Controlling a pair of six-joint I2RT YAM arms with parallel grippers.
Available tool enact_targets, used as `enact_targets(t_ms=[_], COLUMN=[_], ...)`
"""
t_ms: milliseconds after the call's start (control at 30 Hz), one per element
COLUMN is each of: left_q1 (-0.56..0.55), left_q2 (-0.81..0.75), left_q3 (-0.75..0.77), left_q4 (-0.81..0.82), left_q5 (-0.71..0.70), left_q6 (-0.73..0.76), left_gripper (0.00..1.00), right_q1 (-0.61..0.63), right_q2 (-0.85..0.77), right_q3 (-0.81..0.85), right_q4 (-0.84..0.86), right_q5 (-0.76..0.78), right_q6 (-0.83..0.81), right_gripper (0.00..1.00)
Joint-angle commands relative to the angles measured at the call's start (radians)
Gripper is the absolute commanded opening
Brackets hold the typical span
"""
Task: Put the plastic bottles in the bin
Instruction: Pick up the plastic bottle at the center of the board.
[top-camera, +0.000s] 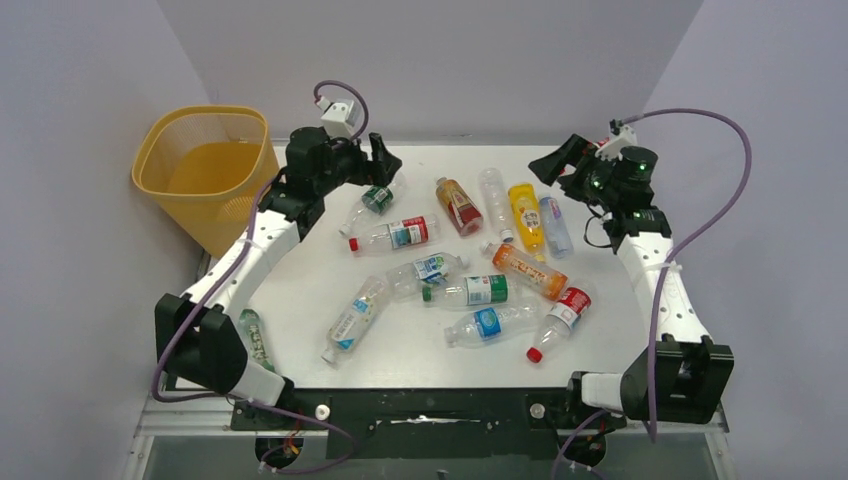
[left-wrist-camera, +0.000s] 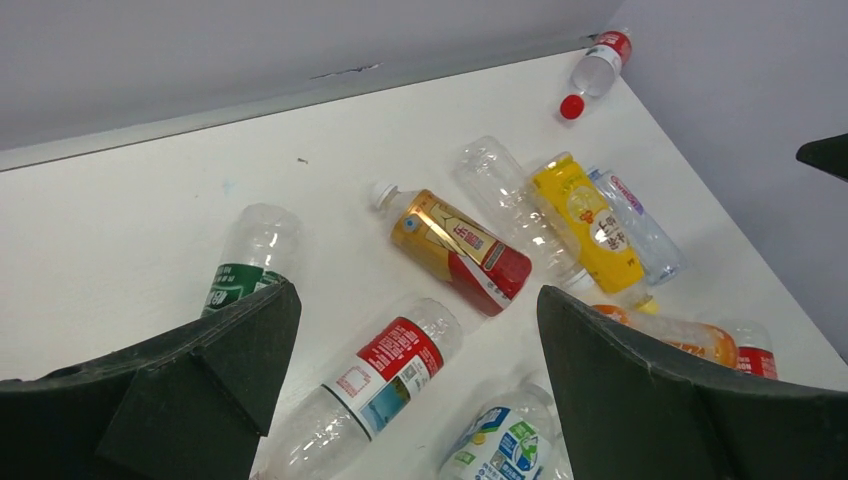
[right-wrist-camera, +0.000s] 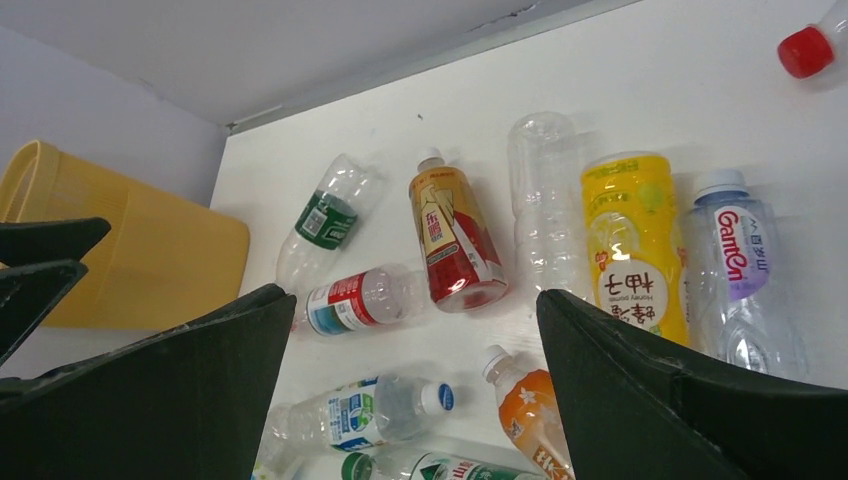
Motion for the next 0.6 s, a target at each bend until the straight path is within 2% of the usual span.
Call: enact_targets(t_ms=[0, 200, 433, 567], left_q1=[0.01, 0.014, 0.014, 0.016], left_q2=[0.016, 0.101, 0.304, 0.393], left_q3=[-0.011, 0.035, 0.221, 0.257], left_q4=[0.09, 0.039, -0.189, -0.217], left_q5=[-0.074, -0.163, -0.288, -0.341], left_q6=[-0.03, 0.002, 0.143, 0.185], left_gripper=[0.9, 0.91, 0.91, 0.9], right_q1=[0.084, 0.147, 0.197, 0.221], right_q2=[0.025, 0.067, 0.097, 0.113], right_q3=[0.075, 0.06, 0.028, 0.021], right_q4=[-0.049, -0.061, -0.045, -0.042], right_q5=[0.082, 0.111, 0.113, 0.11], right_q6=[-0.06, -0.064, -0.066, -0.064], right_gripper=[0.98, 0.98, 0.98, 0.98])
